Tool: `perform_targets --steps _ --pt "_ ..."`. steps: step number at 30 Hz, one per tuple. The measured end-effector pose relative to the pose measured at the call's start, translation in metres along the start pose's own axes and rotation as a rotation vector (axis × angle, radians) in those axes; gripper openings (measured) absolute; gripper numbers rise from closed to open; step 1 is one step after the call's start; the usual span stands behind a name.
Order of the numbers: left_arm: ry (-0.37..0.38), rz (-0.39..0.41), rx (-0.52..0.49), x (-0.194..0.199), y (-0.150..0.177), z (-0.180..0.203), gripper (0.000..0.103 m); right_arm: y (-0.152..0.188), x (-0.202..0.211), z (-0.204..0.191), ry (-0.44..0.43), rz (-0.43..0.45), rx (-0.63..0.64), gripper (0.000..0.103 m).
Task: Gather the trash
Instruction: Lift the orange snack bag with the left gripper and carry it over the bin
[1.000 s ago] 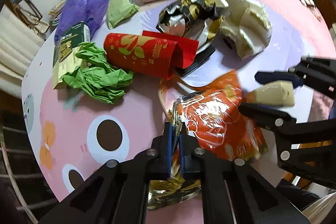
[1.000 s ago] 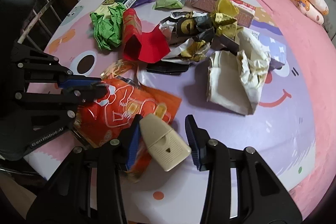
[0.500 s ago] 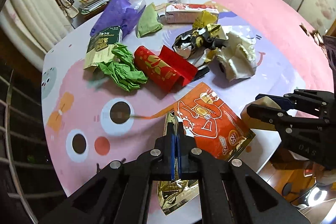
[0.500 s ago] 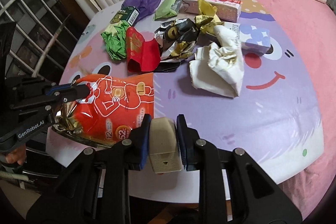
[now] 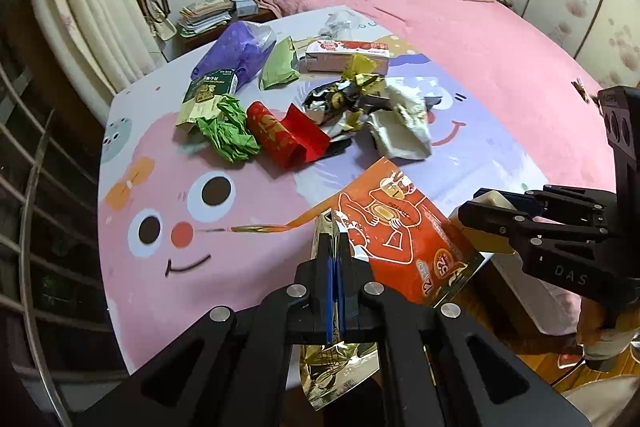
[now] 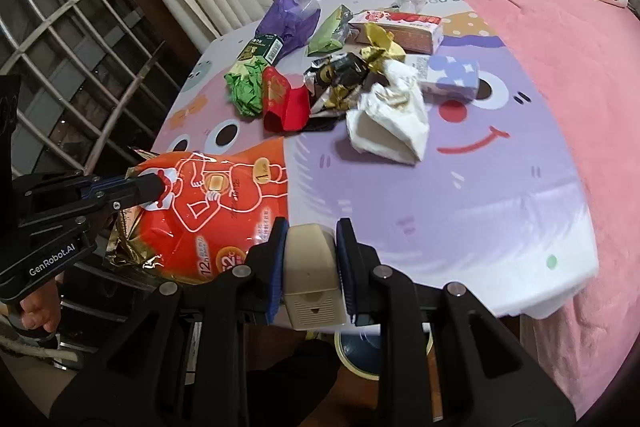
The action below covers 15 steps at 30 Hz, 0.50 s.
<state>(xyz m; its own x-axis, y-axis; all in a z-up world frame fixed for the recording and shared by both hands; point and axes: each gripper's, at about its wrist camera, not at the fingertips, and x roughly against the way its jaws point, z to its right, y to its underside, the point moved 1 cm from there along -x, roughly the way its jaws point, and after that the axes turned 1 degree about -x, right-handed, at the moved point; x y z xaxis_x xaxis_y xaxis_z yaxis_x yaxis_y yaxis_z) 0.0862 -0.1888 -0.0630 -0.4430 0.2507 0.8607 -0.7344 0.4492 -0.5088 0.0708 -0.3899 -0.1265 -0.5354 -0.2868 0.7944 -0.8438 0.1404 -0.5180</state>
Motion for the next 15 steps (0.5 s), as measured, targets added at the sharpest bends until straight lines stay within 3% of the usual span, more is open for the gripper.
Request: perform_targets --steps 1,5,15 --pt "-0.005 0.006 0.005 0.014 0.008 -0.009 0.001 0.006 0.006 0.004 -0.008 -0.004 0.003 0.021" --pt "-0.041 0.021 0.039 0.027 0.035 0.027 0.001 0.033 0.024 0.023 -0.027 -0.029 0.027 0.021" --pt "-0.047 -0.032 0.113 0.019 0.108 0.114 0.001 0.105 0.054 0.08 -0.018 -0.112 0.012 0.021"
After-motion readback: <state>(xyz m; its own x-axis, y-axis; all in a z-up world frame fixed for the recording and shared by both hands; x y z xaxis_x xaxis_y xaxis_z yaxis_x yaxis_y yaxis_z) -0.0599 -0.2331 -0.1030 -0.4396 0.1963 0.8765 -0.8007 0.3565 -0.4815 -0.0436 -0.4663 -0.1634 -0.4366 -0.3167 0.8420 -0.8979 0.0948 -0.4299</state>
